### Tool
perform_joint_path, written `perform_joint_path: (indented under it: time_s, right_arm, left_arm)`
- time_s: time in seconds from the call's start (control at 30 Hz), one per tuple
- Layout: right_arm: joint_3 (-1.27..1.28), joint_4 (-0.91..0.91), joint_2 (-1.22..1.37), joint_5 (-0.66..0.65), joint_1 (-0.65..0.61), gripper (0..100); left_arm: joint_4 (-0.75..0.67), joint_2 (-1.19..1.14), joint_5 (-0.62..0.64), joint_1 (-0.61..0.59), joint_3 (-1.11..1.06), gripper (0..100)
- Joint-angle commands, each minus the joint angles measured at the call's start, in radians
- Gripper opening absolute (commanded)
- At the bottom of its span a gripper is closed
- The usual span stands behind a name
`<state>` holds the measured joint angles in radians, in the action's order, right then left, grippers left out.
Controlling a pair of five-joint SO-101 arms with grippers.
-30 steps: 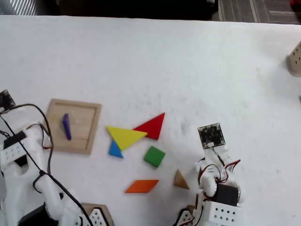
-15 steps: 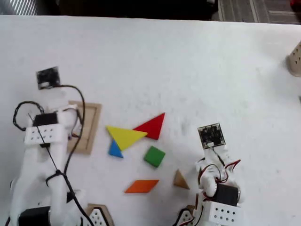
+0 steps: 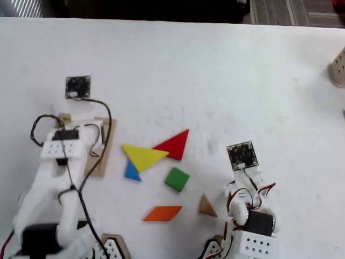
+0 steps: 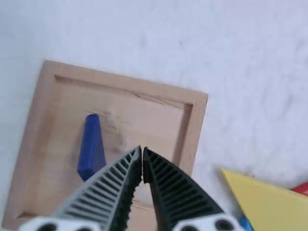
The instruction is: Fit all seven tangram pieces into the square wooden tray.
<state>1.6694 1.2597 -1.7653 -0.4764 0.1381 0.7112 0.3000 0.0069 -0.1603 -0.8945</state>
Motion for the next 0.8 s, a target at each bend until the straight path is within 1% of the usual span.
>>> perform_joint_path:
  time_s: [0.0, 0.1, 0.17, 0.23, 0.47, 0.67, 0.77]
  right_arm:
    - [-0.008, -0.012, -0.012, -0.005, -0.001, 1.9]
    - [-0.008, -0.012, -0.012, -0.005, -0.001, 1.9]
    - [-0.008, -0.012, -0.012, -0.005, -0.001, 1.9]
    - [-0.008, -0.012, -0.012, -0.005, -0.001, 1.9]
    - [-0.008, -0.012, -0.012, -0.005, -0.001, 1.9]
    - [-0.008, -0.012, -0.012, -0.005, -0.001, 2.0]
    - [-0.008, -0.012, -0.012, -0.005, -0.001, 2.0]
  left_arm:
    - [0.041, -0.177, -0.012, -0.059, 0.195, 2]
    - [0.137, -0.268, 0.008, -0.088, 0.31, 2]
    - [0.166, -0.28, 0.011, -0.09, 0.33, 2]
    - [0.16, -0.277, 0.011, -0.099, 0.328, 2]
    - [0.16, -0.275, 0.014, -0.203, 0.331, 2]
    - [0.167, -0.275, 0.017, -0.213, 0.328, 2]
    - [0.161, -0.274, 0.106, -0.216, 0.338, 2]
